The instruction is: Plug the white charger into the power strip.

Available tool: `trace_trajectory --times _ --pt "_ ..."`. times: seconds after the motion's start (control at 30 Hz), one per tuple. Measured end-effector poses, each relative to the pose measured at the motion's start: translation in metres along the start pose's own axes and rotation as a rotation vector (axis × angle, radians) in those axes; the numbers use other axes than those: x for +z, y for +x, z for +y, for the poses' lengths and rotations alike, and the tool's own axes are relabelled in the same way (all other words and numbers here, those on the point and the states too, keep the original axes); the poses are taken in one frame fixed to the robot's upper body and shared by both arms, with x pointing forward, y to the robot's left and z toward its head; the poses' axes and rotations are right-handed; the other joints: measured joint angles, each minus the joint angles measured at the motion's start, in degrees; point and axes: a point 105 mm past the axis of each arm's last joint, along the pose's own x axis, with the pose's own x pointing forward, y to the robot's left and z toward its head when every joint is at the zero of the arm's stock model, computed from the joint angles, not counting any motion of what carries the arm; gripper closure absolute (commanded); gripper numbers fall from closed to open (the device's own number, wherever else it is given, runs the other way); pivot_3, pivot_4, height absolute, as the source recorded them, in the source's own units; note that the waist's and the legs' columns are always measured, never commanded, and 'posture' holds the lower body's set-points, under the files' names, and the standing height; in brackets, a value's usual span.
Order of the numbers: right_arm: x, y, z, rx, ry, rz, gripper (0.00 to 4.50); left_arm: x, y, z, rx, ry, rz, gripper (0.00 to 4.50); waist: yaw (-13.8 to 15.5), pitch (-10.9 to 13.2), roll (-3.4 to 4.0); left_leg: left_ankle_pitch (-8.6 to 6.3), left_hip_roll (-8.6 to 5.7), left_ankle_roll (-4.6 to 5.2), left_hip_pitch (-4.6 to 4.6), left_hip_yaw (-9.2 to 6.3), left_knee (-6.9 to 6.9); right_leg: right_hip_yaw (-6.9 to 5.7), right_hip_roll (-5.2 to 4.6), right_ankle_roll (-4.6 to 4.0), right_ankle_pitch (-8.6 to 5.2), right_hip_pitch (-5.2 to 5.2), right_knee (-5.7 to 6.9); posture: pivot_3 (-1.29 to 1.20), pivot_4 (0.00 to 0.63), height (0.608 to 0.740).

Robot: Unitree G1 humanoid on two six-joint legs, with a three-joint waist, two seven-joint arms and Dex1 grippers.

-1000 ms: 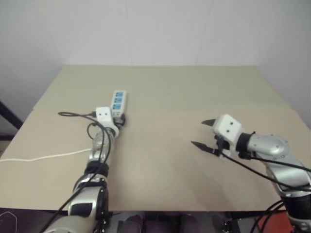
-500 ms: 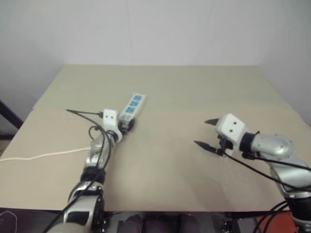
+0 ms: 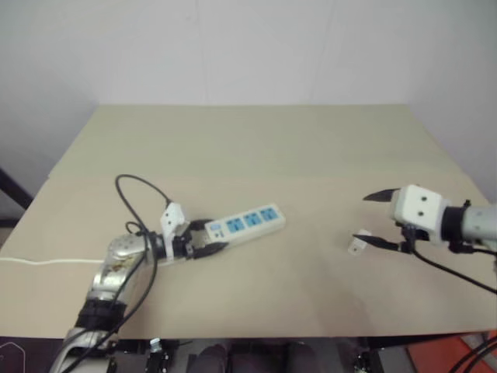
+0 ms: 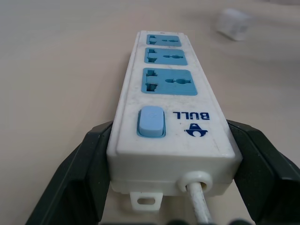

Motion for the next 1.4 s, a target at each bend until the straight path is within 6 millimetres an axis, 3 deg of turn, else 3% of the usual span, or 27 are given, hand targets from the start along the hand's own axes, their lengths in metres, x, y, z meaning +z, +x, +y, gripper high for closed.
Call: trace_trajectory --times 0.2,0.3,0.57,1.1,1.4 --pt "0.012 -0.002 -0.005 0.27 -0.321 0.071 0.0 -0.003 0.009 -0.029 -0.234 -0.011 0.051 1.22 -1.01 0.01 0.02 -0.02 0.06 0.03 0.1 0.05 -0.05 0.03 0.03 0.0 -0.01 0.04 -0.03 0.0 0.15 0.74" --pt "0.01 0.011 -0.002 0.403 -0.448 0.117 0.0 -0.003 0.016 -0.028 -0.26 0.052 0.066 1.22 -0.88 0.01 0.02 0.0 0.07 -0.01 0.08 0.05 -0.03 0.03 0.03 0.0 -0.01 0.02 -0.02 0.0 0.15 0.74" --pt "0.002 0.044 0.011 0.564 -0.658 0.164 0.0 -0.003 0.029 -0.026 -0.244 0.098 0.049 1.22 -0.19 0.01 0.02 0.2 -0.01 -0.34 -0.1 0.05 0.01 0.03 -0.04 0.0 -0.01 -0.11 -0.04 0.0 0.15 0.74" --pt "-0.008 0.066 0.022 0.698 -0.894 0.245 0.0 -0.003 0.036 -0.026 -0.221 0.101 0.034 1.22 -0.41 0.01 0.02 0.21 -0.03 -0.36 -0.06 0.05 0.02 0.03 0.0 0.0 -0.01 -0.12 0.03 0.0 0.15 0.74" --pt "-0.021 0.068 0.022 0.741 -0.929 0.272 0.0 -0.005 0.035 -0.028 -0.218 0.098 0.035 1.22 -0.46 0.01 0.02 0.21 -0.01 -0.36 -0.02 0.05 0.01 0.04 0.02 0.0 -0.01 -0.09 0.03 0.0 0.15 0.74"
